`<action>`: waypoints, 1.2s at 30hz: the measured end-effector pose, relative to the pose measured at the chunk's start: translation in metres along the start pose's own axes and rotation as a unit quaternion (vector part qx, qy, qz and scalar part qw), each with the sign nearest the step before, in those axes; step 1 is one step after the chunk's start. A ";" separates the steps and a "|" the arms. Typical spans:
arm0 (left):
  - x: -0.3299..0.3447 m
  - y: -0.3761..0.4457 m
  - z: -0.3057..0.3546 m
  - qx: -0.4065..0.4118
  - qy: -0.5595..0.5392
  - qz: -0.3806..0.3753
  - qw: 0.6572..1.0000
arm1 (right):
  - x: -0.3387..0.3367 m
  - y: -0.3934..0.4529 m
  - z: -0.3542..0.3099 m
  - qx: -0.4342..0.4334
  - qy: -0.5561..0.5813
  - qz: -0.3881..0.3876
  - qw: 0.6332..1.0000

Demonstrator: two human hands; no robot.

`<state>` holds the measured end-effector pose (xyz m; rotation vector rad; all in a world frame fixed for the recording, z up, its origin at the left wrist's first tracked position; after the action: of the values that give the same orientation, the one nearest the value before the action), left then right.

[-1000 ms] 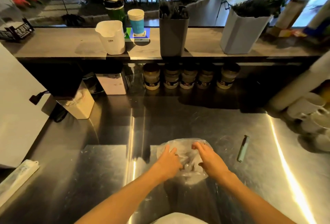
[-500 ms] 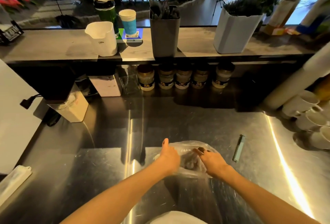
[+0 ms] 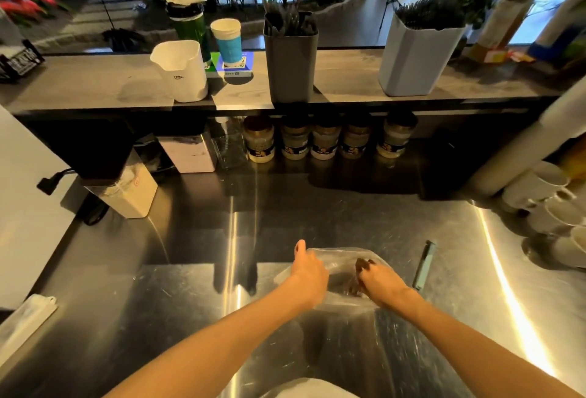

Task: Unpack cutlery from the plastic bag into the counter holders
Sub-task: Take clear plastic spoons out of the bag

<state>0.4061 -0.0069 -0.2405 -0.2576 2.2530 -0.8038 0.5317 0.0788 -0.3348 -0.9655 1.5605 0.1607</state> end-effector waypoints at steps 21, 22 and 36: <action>-0.012 0.023 0.030 0.080 -0.116 0.179 0.974 | 0.000 0.002 0.004 -0.001 0.108 -0.029 0.994; -0.005 0.024 0.035 0.093 -0.129 0.172 0.972 | -0.004 0.002 0.002 -0.011 0.122 -0.015 0.992; 0.011 0.022 0.039 0.131 -0.210 0.127 0.960 | -0.004 -0.003 -0.008 -0.047 0.054 -0.118 0.990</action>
<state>0.4260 -0.0127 -0.2818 -0.0073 1.7181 -0.8116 0.5277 0.0738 -0.3285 -1.2424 1.5335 0.0155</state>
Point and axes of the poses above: each hand's wrist, its own y-axis towards the middle knuckle, its own x-axis out of the palm, z = x × y, the point moved 8 cm from there along y, towards the middle knuckle, and after that the axes turned 15 degrees about y, right-handed, at the moved point
